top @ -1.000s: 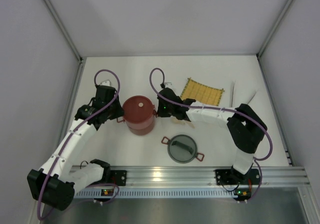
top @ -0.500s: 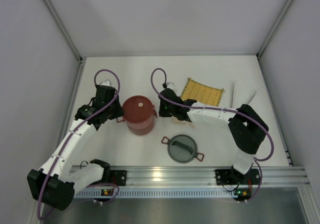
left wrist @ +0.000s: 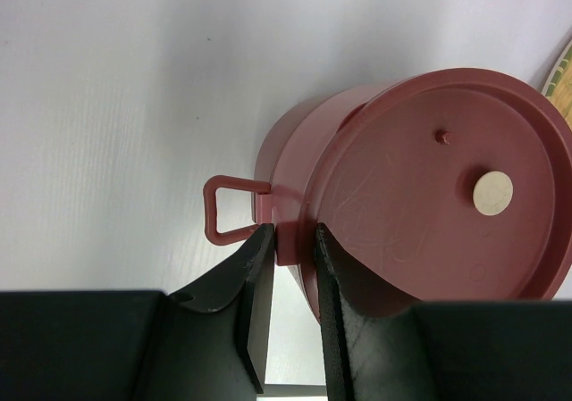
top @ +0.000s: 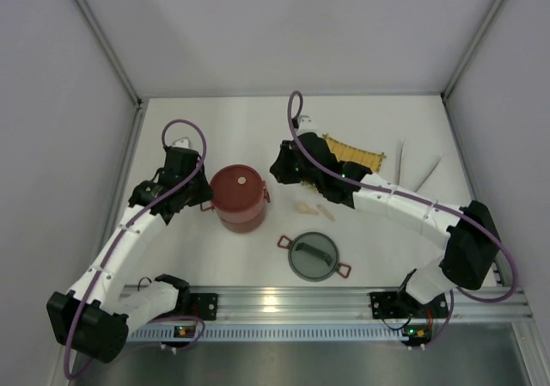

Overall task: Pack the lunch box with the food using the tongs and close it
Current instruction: Close the fastener on the packing box.

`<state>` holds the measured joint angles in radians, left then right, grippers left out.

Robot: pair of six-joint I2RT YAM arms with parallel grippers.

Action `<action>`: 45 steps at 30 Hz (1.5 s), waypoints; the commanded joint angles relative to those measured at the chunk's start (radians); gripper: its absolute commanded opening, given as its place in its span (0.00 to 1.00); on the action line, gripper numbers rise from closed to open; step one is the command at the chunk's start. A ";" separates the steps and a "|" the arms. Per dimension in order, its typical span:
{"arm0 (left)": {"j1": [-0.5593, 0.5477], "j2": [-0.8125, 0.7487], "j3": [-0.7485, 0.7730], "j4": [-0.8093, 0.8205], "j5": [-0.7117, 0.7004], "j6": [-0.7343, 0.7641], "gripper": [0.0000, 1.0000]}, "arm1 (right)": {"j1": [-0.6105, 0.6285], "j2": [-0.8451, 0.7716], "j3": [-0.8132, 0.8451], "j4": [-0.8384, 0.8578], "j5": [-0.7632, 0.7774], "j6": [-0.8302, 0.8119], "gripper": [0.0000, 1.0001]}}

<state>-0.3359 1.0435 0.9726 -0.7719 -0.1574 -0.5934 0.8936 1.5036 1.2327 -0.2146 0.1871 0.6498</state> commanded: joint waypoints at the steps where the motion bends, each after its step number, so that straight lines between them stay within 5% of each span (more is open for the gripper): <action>1: -0.002 0.021 0.017 -0.004 -0.001 0.009 0.29 | 0.007 0.027 0.065 0.043 -0.104 -0.030 0.04; 16: -0.006 0.062 0.025 0.020 0.002 0.006 0.29 | 0.025 0.130 0.099 0.127 -0.298 -0.045 0.03; 33: -0.011 0.081 0.029 0.042 -0.017 0.003 0.29 | 0.036 0.242 0.102 -0.091 -0.097 -0.027 0.03; 45: -0.009 -0.020 0.078 0.097 -0.120 -0.013 0.43 | 0.036 0.273 0.100 -0.111 -0.069 -0.035 0.02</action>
<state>-0.3424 1.0683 1.0012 -0.7246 -0.2207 -0.6003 0.9226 1.7184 1.3422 -0.1761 0.0483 0.6392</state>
